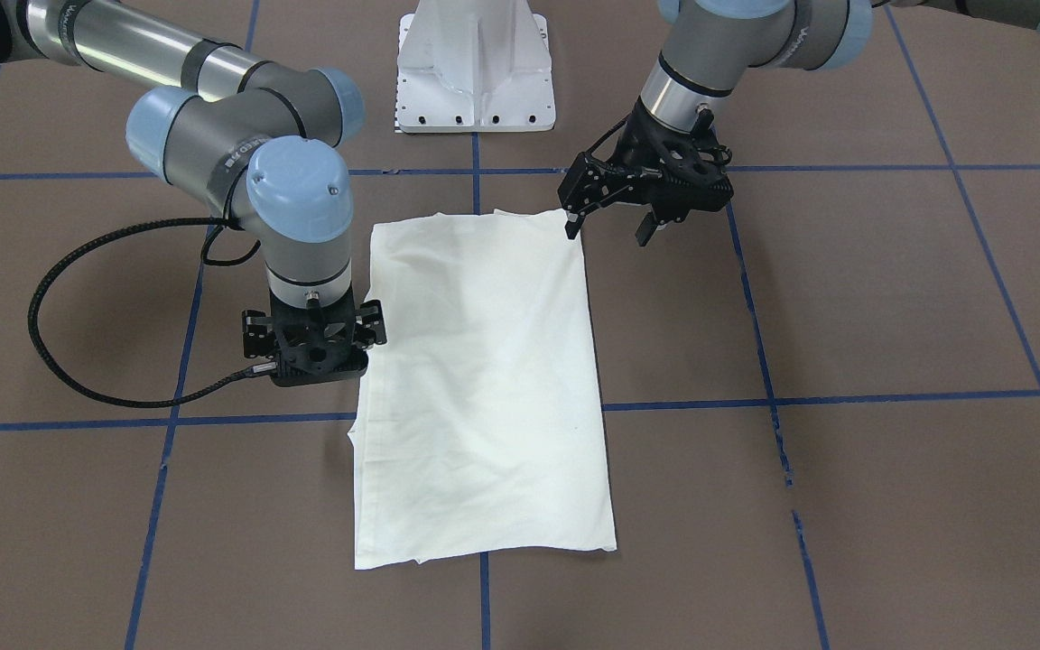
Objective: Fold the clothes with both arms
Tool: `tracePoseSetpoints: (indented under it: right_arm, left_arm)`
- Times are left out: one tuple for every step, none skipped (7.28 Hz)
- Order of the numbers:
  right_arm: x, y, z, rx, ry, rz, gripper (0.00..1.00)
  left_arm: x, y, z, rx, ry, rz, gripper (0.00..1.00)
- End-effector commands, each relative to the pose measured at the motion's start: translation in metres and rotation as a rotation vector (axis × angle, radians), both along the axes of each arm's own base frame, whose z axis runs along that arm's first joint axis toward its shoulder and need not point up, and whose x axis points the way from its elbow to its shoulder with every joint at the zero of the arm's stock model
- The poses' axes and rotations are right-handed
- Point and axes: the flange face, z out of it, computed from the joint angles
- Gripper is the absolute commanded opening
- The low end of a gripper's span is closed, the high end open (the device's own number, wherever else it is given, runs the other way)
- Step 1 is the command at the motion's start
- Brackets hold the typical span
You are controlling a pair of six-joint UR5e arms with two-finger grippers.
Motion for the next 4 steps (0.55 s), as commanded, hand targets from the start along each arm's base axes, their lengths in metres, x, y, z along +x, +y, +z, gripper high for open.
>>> tracePoseSetpoints:
  right_arm:
    - [0.01,0.06,-0.018,-0.017,-0.097,0.007,1.0]
    - [0.01,0.087,-0.017,-0.046,-0.122,0.015,1.0]
    - [0.008,0.111,-0.022,-0.069,-0.146,0.021,1.0]
    - [0.012,0.126,-0.018,-0.092,-0.156,0.033,1.0]
  left_arm:
    - [0.051,0.051,0.026,-0.236,0.064,-0.029,1.0]
    - [0.055,0.059,0.037,-0.3,0.05,-0.088,1.0]
    - [0.069,0.083,0.058,-0.35,0.005,-0.121,1.0]
    - [0.079,0.092,0.062,-0.37,-0.042,-0.139,0.99]
